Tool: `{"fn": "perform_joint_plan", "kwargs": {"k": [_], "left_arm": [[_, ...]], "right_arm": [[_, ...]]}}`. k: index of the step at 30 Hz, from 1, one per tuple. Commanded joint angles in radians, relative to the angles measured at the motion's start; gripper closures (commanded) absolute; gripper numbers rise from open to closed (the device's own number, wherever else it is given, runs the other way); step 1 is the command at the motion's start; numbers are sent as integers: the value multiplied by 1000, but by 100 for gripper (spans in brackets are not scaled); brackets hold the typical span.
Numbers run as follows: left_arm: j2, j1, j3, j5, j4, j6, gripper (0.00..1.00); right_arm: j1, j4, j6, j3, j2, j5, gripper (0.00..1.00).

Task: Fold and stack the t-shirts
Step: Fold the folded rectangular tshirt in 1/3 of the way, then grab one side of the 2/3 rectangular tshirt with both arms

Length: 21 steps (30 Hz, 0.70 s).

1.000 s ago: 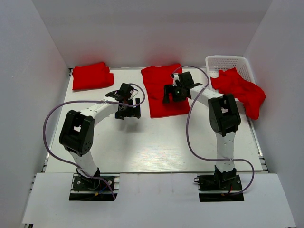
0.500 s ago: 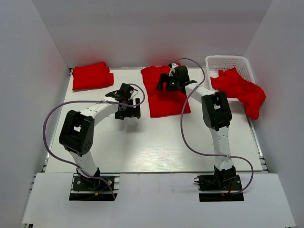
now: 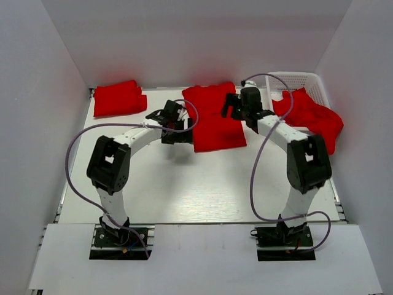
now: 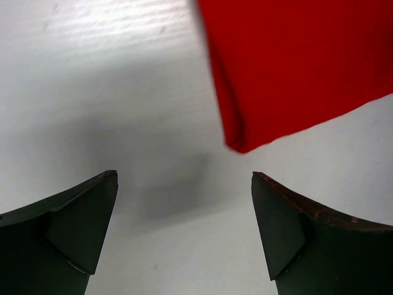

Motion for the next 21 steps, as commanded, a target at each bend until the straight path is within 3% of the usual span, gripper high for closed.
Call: {"fn": "perform_joint_plan", "kwargs": {"k": [1,7,17,21], "left_arm": [[69,-36,88,30,50,31,0],[184,-90,200,-82,-3,43,0],[246,-111,225,-157,9,33,0],[272,-111,239,-166,0,33,8]], "right_arm": [[-19,-164,21,-65,-91,258,10],[-65,-456,51,-89,-65,305,10],[-105,-458,33,-102,-1,172,10],[-109,-444,27,-106,20,132,13]]}}
